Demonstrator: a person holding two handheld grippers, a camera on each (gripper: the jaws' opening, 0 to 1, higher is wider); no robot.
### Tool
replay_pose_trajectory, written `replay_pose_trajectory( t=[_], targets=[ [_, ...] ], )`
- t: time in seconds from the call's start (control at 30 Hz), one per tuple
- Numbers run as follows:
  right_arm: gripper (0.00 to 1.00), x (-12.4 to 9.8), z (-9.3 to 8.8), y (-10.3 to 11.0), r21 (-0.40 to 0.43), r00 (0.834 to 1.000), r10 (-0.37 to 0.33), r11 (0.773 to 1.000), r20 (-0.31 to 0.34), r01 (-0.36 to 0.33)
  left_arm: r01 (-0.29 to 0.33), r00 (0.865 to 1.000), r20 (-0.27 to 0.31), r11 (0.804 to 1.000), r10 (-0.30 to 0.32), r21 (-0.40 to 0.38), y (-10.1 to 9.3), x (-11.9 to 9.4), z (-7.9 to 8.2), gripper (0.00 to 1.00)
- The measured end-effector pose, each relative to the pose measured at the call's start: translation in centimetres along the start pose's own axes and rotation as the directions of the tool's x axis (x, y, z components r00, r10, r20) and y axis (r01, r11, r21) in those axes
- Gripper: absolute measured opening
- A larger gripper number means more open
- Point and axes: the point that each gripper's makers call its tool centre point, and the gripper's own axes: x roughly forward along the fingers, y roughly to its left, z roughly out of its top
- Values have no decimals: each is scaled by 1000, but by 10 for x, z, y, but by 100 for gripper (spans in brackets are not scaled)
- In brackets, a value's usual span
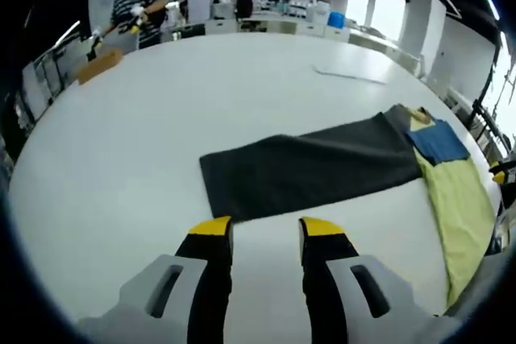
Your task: Fold the garment on the visible template until the final outline fits inside the template.
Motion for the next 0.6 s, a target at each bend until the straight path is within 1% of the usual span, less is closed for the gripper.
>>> replay_pose_trajectory(
  t=[0.23,0.4,0.57,0.6],
  targets=[
    [18,-1,-2,-1,4,1000,-3,1000,-6,3,-43,999,-22,999,43,4,14,7,2,27],
    [19,-3,-2,0,7,1000,-7,1000,-8,7,-82,996,-47,997,82,4,25,11,-2,27],
    [19,-6,-7,-1,13,1000,-13,1000,-19,13,-93,994,-59,996,93,11,30,16,-3,27],
    [19,-6,-9,-1,14,1000,-15,1000,-22,15,-103,992,-68,995,104,13,32,16,-4,27]
  ],
)
